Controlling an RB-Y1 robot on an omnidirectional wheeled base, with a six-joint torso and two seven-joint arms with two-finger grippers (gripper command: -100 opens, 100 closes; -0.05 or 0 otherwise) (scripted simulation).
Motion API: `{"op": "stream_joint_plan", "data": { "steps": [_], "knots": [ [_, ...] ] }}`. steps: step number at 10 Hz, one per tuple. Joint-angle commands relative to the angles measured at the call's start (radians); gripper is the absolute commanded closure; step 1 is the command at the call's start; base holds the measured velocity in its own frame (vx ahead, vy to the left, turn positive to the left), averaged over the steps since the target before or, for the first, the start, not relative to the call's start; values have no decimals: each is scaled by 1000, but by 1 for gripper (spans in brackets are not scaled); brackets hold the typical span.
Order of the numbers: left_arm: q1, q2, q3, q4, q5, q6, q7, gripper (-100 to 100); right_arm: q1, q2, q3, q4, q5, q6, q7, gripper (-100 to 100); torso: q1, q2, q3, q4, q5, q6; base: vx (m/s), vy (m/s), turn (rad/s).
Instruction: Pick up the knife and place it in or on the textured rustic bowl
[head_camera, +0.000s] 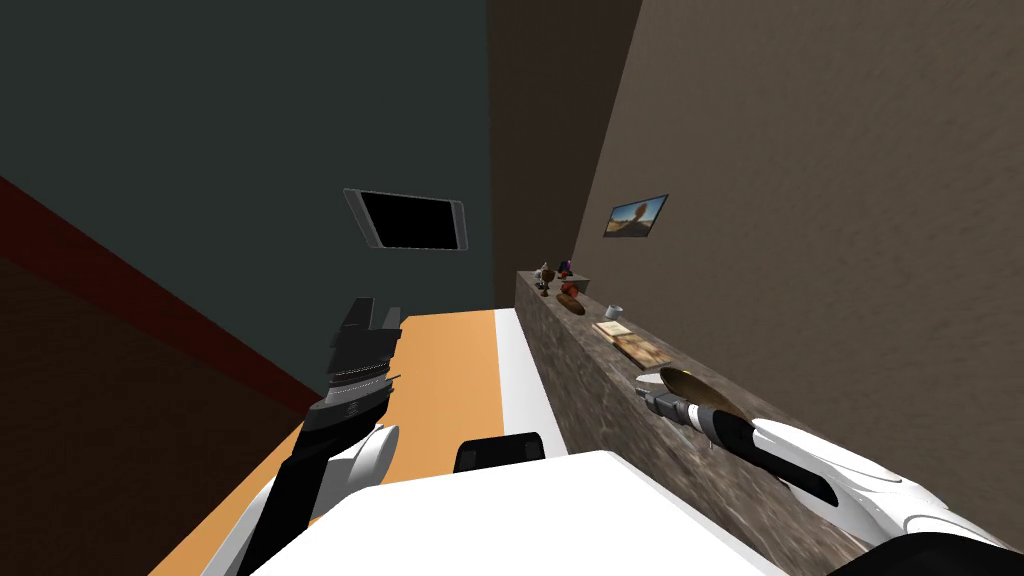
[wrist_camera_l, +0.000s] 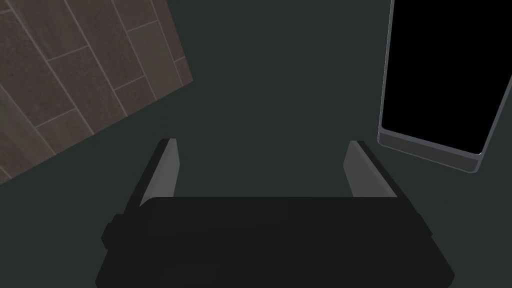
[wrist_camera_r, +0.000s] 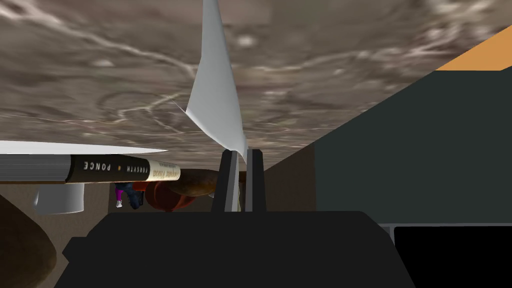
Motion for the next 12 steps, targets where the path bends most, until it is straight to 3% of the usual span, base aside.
{"op": "stream_joint_plan", "data": {
  "steps": [1,2,3,4,5,6,7,12],
  "knots": [
    [0,0,0,0,0,0,0,0,0,0,0,0,0,0,0,100,0,0,0,0,0,0,0,0,0],
    [0,0,0,0,0,0,0,0,0,0,0,0,0,0,0,100,0,0,0,0,0,0,0,0,0],
    [0,0,0,0,0,0,0,0,0,0,0,0,0,0,0,0,-1,0,0,0,0,0,0,0,0],
    [0,0,0,0,0,0,0,0,-33,-15,42,-25,3,-3,8,100,-1,0,0,0,0,0,82,-41,-350],
    [0,0,0,0,0,0,0,0,-33,-15,42,-25,3,-3,8,100,-3,-4,-2,-1,0,3,108,-22,-282],
    [0,0,0,0,0,0,0,0,-80,-30,85,-38,6,-15,19,100,-2,-6,-3,-1,-1,1,121,-18,-441],
    [0,0,0,0,0,0,0,0,-89,-30,99,-38,6,-15,19,100,-2,-7,-4,-2,-1,2,106,-8,-254],
    [0,0,0,0,0,0,0,0,-242,-77,251,-78,16,-52,52,100,-1,-7,-4,-2,-1,1,118,-4,-329]
  ]
}}
